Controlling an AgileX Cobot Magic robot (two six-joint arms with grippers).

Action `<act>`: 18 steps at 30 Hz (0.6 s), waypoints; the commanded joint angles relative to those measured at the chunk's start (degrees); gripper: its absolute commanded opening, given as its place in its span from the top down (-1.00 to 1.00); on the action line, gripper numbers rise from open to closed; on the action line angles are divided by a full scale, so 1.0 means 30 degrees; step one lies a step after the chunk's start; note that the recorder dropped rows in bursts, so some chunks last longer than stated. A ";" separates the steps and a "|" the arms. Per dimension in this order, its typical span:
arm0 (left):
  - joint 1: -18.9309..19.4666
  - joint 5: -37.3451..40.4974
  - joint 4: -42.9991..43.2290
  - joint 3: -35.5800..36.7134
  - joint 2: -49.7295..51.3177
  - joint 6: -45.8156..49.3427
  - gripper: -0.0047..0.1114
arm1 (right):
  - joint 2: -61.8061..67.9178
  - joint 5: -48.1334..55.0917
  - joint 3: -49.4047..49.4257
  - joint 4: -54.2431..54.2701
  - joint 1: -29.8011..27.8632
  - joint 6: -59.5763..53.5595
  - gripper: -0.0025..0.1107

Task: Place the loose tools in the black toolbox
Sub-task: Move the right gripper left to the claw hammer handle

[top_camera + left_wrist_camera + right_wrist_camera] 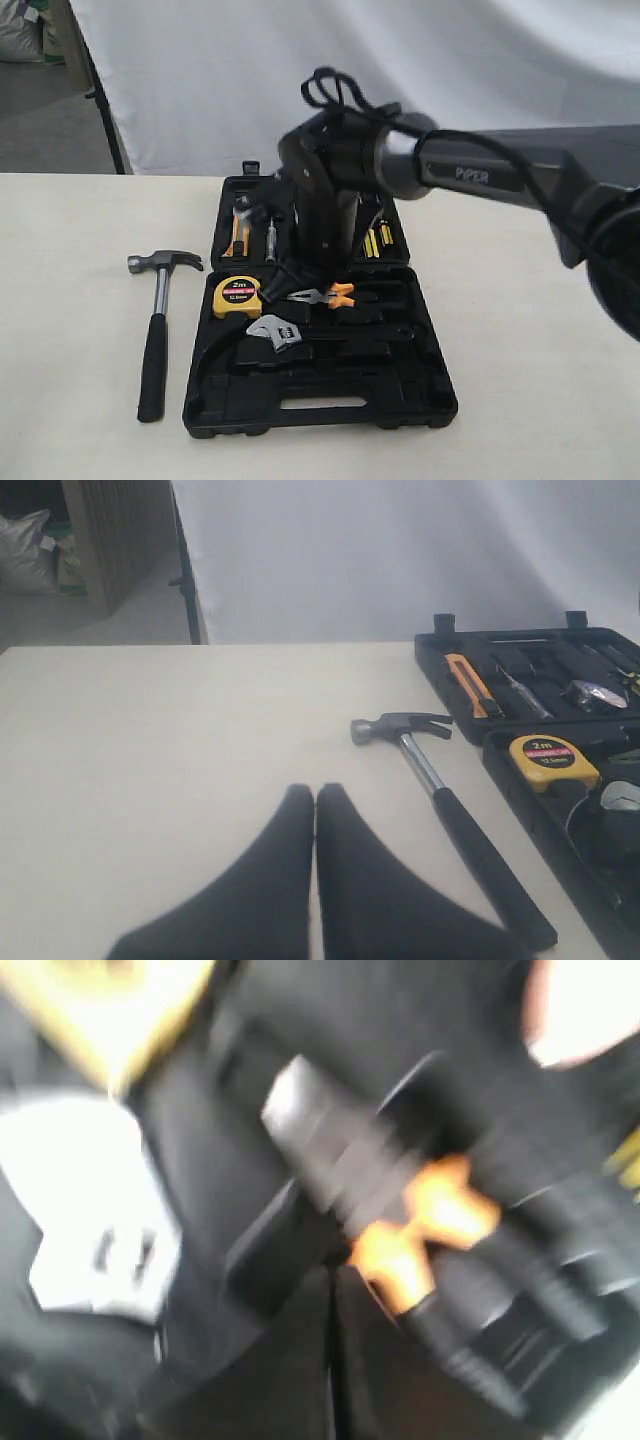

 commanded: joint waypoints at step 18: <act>0.0033 -0.0013 -0.0144 0.0031 -0.0061 0.0000 0.91 | 0.4350 -0.7517 -0.4690 0.0056 0.4121 0.5486 -0.10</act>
